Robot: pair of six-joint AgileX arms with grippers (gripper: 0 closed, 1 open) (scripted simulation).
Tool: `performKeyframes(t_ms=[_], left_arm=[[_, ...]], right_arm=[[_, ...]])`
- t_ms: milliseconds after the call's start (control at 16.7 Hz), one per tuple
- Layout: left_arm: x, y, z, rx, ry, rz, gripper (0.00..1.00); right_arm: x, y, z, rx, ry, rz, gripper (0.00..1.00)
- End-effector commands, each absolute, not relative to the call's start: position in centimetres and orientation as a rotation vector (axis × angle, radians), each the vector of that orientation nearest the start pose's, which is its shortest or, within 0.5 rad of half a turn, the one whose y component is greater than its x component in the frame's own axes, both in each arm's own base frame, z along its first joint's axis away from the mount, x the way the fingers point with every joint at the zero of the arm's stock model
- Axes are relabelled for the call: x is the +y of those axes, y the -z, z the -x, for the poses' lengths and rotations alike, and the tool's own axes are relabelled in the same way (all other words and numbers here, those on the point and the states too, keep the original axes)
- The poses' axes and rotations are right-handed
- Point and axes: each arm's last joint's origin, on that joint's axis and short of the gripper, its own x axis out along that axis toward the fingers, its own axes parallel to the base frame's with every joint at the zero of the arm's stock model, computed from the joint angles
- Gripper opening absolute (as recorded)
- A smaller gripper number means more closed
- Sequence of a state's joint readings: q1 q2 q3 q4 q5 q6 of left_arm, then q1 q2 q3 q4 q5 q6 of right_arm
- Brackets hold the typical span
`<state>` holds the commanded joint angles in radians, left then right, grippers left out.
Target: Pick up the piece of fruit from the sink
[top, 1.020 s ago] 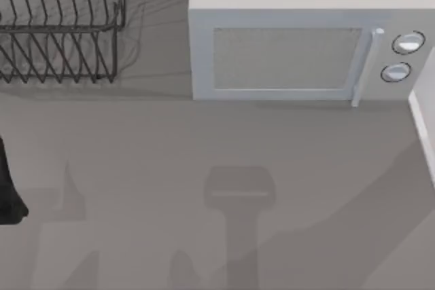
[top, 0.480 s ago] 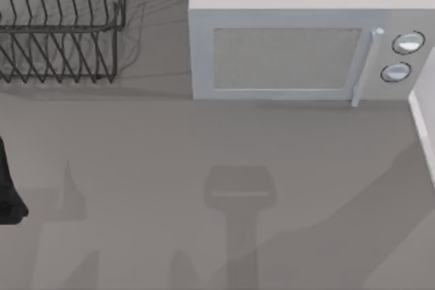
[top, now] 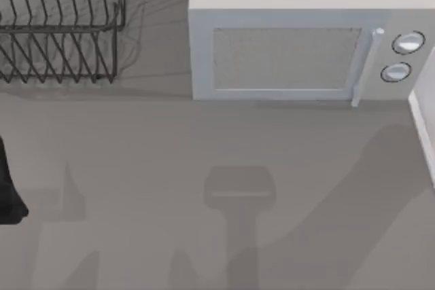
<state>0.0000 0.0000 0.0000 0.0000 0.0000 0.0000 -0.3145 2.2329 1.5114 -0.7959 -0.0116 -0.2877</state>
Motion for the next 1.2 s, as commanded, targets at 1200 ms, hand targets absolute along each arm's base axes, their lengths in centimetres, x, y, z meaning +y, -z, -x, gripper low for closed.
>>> performKeyframes(t_ms=[1200], left_arm=[[-0.1,-16.0,-10.6,0.0,0.0,0.0,1.0]], right_arm=[[-9.0,-28.4,-38.2,1.527,0.007,-0.015,0.0]])
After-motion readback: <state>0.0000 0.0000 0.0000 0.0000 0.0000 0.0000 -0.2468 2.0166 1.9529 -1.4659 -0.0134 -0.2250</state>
